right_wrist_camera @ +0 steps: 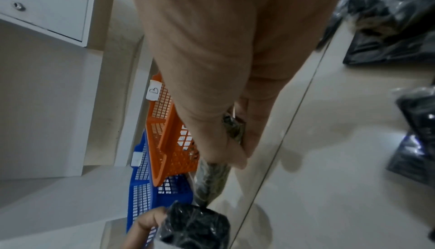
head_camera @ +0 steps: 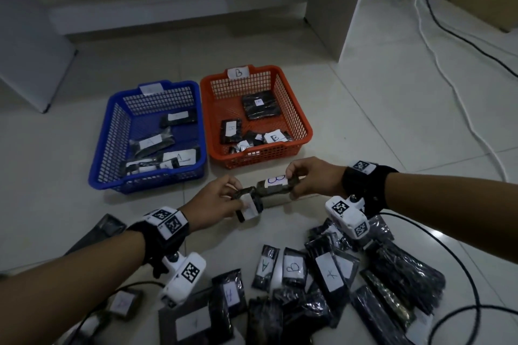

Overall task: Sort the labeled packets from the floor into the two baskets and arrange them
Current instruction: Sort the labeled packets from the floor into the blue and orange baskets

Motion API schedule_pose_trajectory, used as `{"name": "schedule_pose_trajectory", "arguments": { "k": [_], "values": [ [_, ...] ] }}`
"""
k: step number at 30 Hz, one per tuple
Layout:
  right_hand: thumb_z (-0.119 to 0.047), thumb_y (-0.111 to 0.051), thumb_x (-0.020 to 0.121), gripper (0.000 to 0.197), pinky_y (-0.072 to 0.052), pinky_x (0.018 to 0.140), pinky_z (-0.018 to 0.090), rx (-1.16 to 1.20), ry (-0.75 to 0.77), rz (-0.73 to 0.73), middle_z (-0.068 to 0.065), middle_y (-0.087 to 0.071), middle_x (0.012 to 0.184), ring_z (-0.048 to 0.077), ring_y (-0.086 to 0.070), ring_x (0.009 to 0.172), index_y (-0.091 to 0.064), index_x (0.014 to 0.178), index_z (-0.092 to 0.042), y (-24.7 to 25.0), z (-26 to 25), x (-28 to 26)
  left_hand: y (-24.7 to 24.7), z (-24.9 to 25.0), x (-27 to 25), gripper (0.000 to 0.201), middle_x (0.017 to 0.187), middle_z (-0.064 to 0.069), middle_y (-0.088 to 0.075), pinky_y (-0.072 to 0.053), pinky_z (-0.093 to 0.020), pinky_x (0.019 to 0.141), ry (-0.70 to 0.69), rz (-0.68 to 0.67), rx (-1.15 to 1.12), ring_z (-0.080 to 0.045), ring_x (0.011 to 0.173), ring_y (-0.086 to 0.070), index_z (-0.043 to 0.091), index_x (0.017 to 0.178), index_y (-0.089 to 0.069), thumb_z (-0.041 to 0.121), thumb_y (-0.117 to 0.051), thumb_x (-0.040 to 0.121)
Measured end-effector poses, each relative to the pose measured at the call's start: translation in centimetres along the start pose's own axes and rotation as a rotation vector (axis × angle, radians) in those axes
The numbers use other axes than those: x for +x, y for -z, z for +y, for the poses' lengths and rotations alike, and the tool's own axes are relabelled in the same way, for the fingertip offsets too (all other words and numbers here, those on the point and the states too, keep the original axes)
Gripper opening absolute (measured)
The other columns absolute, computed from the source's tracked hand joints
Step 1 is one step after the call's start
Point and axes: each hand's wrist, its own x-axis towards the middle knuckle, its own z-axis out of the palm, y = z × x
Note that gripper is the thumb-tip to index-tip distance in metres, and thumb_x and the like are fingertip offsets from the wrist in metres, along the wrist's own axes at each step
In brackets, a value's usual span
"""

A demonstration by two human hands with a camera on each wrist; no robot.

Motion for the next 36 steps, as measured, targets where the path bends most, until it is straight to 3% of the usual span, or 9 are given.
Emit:
{"name": "schedule_pose_trajectory", "arguments": {
  "k": [4, 7, 12, 17, 21, 25, 28, 33, 36],
  "values": [
    [0.005, -0.08, 0.077, 0.02, -0.06, 0.085, 0.034, 0.19, 0.037, 0.02, 0.01, -0.07, 0.088, 0.021, -0.07, 0.083, -0.064, 0.084, -0.005, -1.4, -1.4, 0.4, 1.3, 0.6, -1.4, 0.016, 0.109, -0.008, -0.065, -0.061, -0.037, 0.071, -0.021, 0.131, -0.012, -0.021, 0.088, -0.069, 0.026, 0.109, -0.06, 0.018, -0.063, 0.096],
    [0.009, -0.075, 0.081, 0.014, -0.061, 0.078, 0.031, 0.223, 0.083, 0.032, 0.013, -0.07, 0.087, 0.02, -0.072, 0.078, -0.065, 0.086, 0.002, -2.4, -2.9, 0.8, 2.2, 1.0, -2.4, 0.02, 0.112, -0.003, -0.065, -0.059, -0.036, 0.065, -0.057, 0.224, -0.036, -0.023, 0.081, -0.071, 0.024, 0.118, -0.053, 0.024, -0.058, 0.099],
    [0.01, -0.077, 0.079, 0.016, -0.061, 0.081, 0.033, 0.148, 0.188, 0.058, 0.016, -0.074, 0.088, 0.021, -0.072, 0.082, -0.067, 0.091, 0.005, -3.3, -6.1, 1.8, 4.2, 1.5, -3.5, 0.013, 0.093, -0.002, -0.066, -0.052, -0.031, 0.057, -0.133, 0.371, -0.039, -0.004, 0.059, -0.061, 0.026, 0.105, -0.048, 0.026, -0.059, 0.098],
    [-0.002, -0.083, 0.076, 0.014, -0.059, 0.082, 0.032, 0.007, 0.291, 0.36, 0.008, -0.076, 0.1, 0.022, -0.07, 0.091, -0.074, 0.087, -0.005, -2.3, -8.8, 3.9, 6.0, 1.6, -3.9, 0.024, 0.112, -0.005, -0.069, -0.058, -0.035, 0.069, -0.134, 0.392, -0.074, -0.018, 0.09, -0.07, 0.021, 0.118, -0.058, 0.025, -0.064, 0.095],
    [0.002, -0.07, 0.084, 0.01, -0.062, 0.08, 0.038, -0.018, 0.316, 0.492, 0.009, -0.075, 0.093, 0.027, -0.073, 0.084, -0.074, 0.086, -0.007, -0.4, -9.9, 6.1, 7.3, 2.4, -2.9, 0.027, 0.113, 0.001, -0.068, -0.056, -0.026, 0.084, -0.187, 0.358, 0.107, -0.013, 0.1, -0.067, 0.025, 0.109, -0.063, 0.018, -0.076, 0.086],
    [-0.001, -0.068, 0.085, 0.02, -0.054, 0.063, 0.024, -0.318, 0.295, 0.497, -0.002, -0.069, 0.093, 0.01, -0.066, 0.076, -0.066, 0.087, -0.021, 2.5, -9.7, 7.2, 8.7, 4.4, -0.2, 0.025, 0.101, 0.014, -0.064, -0.051, -0.017, 0.077, -0.269, 0.467, 0.223, -0.003, 0.09, -0.062, 0.026, 0.109, -0.062, 0.021, -0.074, 0.088],
    [-0.005, -0.068, 0.083, 0.021, -0.055, 0.069, 0.027, -0.514, 0.248, 0.526, -0.002, -0.066, 0.099, 0.017, -0.065, 0.085, -0.061, 0.091, -0.024, 4.9, -9.0, 7.5, 9.5, 5.3, 2.0, 0.025, 0.105, 0.01, -0.066, -0.049, -0.012, 0.068, -0.279, 0.512, 0.337, -0.008, 0.091, -0.062, 0.027, 0.111, -0.061, 0.028, -0.073, 0.089],
    [-0.008, -0.066, 0.087, 0.018, -0.057, 0.081, 0.032, -0.48, 0.243, 0.436, -0.003, -0.068, 0.103, 0.017, -0.066, 0.094, -0.067, 0.09, -0.026, 6.0, -6.9, 8.0, 8.5, 4.7, 5.6, 0.032, 0.112, 0.006, -0.069, -0.051, -0.044, 0.092, -0.26, 0.521, 0.519, -0.017, 0.101, -0.065, 0.039, 0.113, -0.046, 0.043, -0.067, 0.089],
    [-0.01, -0.063, 0.092, 0.017, -0.058, 0.083, 0.031, -0.493, 0.259, 0.303, -0.003, -0.067, 0.108, 0.016, -0.065, 0.097, -0.068, 0.101, -0.023, 5.2, -6.0, 8.6, 6.7, 4.2, 7.6, 0.031, 0.114, 0.004, -0.067, -0.034, -0.043, 0.101, -0.269, 0.5, 0.73, -0.022, 0.107, -0.06, 0.037, 0.12, -0.044, 0.048, -0.058, 0.094]
  ]
}}
